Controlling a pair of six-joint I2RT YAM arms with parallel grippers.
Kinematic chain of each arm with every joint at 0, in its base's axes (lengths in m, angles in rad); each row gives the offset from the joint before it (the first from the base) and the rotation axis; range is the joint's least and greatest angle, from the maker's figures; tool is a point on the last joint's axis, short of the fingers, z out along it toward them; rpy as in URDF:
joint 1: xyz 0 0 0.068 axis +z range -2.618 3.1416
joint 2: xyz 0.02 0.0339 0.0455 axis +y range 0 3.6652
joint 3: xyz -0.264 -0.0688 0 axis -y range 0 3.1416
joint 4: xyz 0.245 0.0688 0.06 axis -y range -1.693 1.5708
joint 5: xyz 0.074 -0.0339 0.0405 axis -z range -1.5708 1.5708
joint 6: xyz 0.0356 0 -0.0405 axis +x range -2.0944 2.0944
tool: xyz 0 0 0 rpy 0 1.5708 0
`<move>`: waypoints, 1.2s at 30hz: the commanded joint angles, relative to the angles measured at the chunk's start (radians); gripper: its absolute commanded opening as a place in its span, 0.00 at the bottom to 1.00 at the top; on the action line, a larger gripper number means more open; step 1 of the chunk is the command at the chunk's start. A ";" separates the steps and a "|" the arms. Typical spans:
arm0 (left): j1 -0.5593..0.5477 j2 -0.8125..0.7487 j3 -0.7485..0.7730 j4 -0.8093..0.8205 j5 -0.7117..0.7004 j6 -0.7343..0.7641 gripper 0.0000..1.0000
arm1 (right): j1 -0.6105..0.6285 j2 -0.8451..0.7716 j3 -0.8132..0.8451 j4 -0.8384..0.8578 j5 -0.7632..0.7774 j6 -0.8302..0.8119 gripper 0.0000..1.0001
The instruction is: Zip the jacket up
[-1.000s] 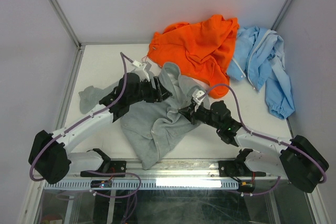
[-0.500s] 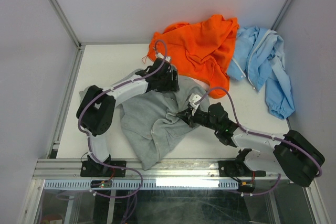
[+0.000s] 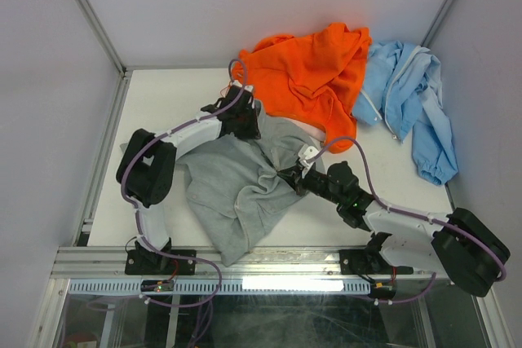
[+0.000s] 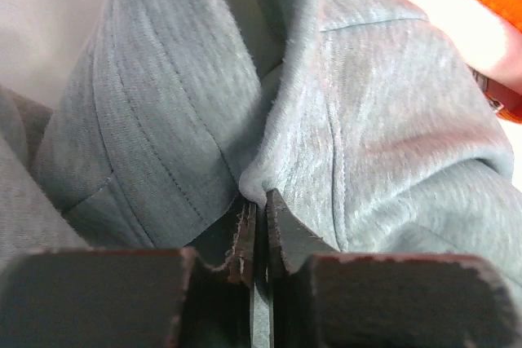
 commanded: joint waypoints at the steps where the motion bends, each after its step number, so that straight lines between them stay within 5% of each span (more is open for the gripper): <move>1: 0.047 -0.193 -0.056 0.151 -0.005 -0.013 0.49 | 0.018 -0.057 -0.024 0.056 0.127 0.046 0.00; 6: 0.049 -0.222 -0.099 0.147 -0.048 -0.040 0.56 | 0.018 -0.102 -0.053 0.094 0.069 0.030 0.00; 26: 0.047 0.089 0.101 0.106 0.075 -0.054 0.63 | 0.019 -0.044 -0.039 0.082 -0.047 0.030 0.00; 28: 0.047 0.102 0.115 0.106 0.077 -0.052 0.53 | 0.018 -0.041 -0.036 0.079 -0.054 0.031 0.00; 30: 0.052 0.108 0.131 0.107 0.063 -0.048 0.24 | 0.020 -0.041 -0.034 0.077 -0.055 0.033 0.00; 32: 0.064 0.097 0.160 0.109 0.065 -0.045 0.05 | 0.020 -0.051 -0.037 0.069 -0.038 0.035 0.00; 36: 0.129 0.050 0.261 0.104 0.132 -0.053 0.00 | 0.020 -0.109 -0.035 0.038 -0.027 0.020 0.00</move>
